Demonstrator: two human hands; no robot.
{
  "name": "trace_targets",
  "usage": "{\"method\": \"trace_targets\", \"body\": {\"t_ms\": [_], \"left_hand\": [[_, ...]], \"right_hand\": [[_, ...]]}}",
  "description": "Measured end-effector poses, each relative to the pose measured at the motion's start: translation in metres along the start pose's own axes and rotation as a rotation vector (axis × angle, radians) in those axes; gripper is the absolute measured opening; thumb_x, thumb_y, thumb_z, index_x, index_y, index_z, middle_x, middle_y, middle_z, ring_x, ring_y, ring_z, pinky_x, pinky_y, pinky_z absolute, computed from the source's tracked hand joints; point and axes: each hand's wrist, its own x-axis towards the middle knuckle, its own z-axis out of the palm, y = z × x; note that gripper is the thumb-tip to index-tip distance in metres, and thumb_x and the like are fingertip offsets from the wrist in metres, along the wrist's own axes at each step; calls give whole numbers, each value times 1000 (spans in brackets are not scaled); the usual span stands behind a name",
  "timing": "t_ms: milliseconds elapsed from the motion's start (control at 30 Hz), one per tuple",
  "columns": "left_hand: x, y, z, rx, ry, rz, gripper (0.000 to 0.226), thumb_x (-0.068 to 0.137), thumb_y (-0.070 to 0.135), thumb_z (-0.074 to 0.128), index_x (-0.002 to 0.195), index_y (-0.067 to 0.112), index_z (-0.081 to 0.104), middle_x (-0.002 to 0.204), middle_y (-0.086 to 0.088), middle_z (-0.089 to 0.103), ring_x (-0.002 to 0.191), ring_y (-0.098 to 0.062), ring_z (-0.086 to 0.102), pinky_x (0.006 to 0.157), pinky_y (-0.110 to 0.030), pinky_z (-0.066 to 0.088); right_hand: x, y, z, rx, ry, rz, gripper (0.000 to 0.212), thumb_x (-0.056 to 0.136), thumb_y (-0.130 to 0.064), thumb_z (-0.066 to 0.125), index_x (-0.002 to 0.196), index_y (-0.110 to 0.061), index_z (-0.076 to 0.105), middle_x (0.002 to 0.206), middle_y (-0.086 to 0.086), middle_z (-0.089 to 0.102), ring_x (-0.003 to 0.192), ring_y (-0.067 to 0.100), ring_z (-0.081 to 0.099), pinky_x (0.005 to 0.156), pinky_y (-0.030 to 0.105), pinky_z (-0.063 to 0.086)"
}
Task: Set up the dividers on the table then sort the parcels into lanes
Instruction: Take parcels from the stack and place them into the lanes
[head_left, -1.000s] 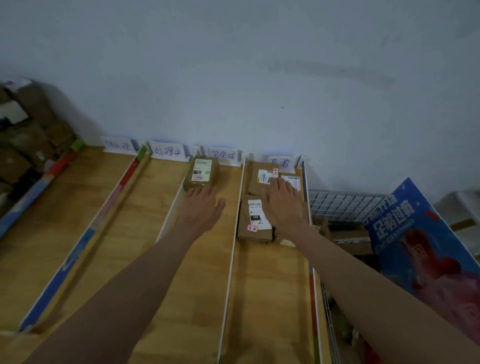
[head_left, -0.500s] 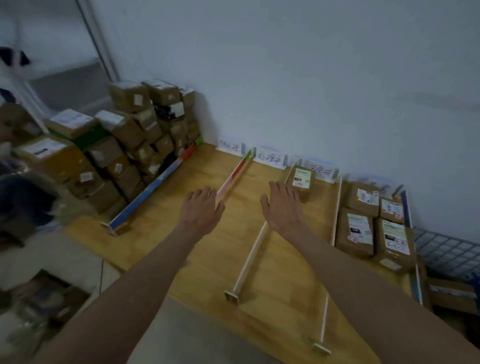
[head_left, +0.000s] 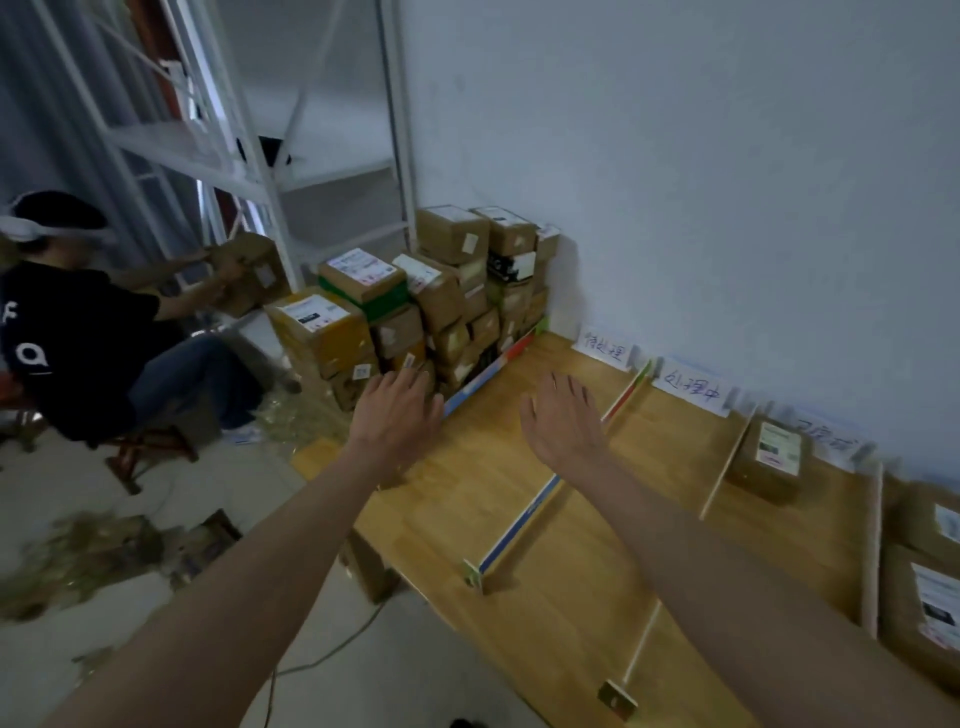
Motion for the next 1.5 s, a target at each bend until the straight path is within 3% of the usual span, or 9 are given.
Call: {"method": "trace_targets", "body": {"t_ms": [200, 333, 567, 800, 967, 1200, 1300, 1400, 1500], "left_hand": [[60, -73, -10, 65, 40, -66, 49, 101, 46, 24, 131, 18, 50, 126, -4, 55, 120, -26, 53, 103, -41, 38], [99, -110, -16, 91, 19, -81, 40, 102, 41, 29, 129, 19, 50, 134, -6, 51, 125, -28, 50, 108, -45, 37], [156, -170, -6, 73, -21, -200, 56, 103, 50, 24, 146, 17, 41, 153, -6, 38, 139, -30, 40, 115, -47, 30], [209, -203, 2, 16, 6, -214, 47, 102, 47, 29, 133, 17, 50, 135, -6, 51, 126, -26, 49, 110, -46, 35], [240, -223, 15, -105, -53, -269, 53, 101, 51, 25, 121, 15, 59, 131, -8, 51, 125, -28, 47, 108, -46, 35], [255, -224, 22, -280, 24, -268, 54, 102, 48, 28, 126, 8, 56, 133, -11, 51, 127, -26, 45, 109, -44, 38], [261, -226, 19, -311, 69, -281, 56, 101, 51, 28, 127, 8, 54, 128, -11, 53, 120, -26, 49, 105, -44, 42], [270, -228, 7, -369, 92, -284, 56, 101, 51, 30, 130, 8, 49, 128, -11, 51, 118, -26, 49, 104, -43, 42], [282, -229, -7, -468, 101, -270, 57, 100, 51, 33, 135, 7, 41, 129, -11, 48, 113, -25, 52, 97, -43, 47]], "right_hand": [[85, -49, 31, 94, 25, -37, 41, 101, -35, 37, 131, -10, 50, 128, 10, 55, 121, 28, 50, 104, 39, 40], [136, -81, 45, 162, -12, -27, 44, 101, -38, 35, 135, -12, 45, 134, 9, 51, 125, 28, 47, 107, 40, 38], [213, -130, 63, 200, -59, -92, 44, 103, -38, 33, 137, -12, 42, 138, 10, 48, 127, 28, 46, 106, 42, 37], [287, -168, 80, 251, -114, -145, 45, 103, -36, 33, 142, -14, 38, 140, 10, 46, 126, 27, 47, 100, 43, 44], [328, -185, 90, 336, -208, -65, 51, 104, -39, 35, 150, -18, 28, 151, 10, 39, 134, 28, 43, 103, 50, 44], [350, -208, 100, 457, -302, 65, 43, 104, -31, 37, 143, -13, 41, 140, 10, 52, 120, 25, 54, 93, 37, 46], [354, -211, 95, 518, -272, 104, 40, 103, -26, 42, 141, -13, 46, 132, 6, 56, 102, 16, 57, 76, 28, 46], [360, -214, 83, 546, -242, 141, 32, 103, -26, 42, 125, -7, 57, 110, 3, 63, 91, 14, 60, 77, 29, 51], [370, -216, 73, 591, -213, 180, 35, 103, -31, 43, 112, -4, 62, 107, 6, 66, 90, 18, 63, 69, 24, 50]]}}
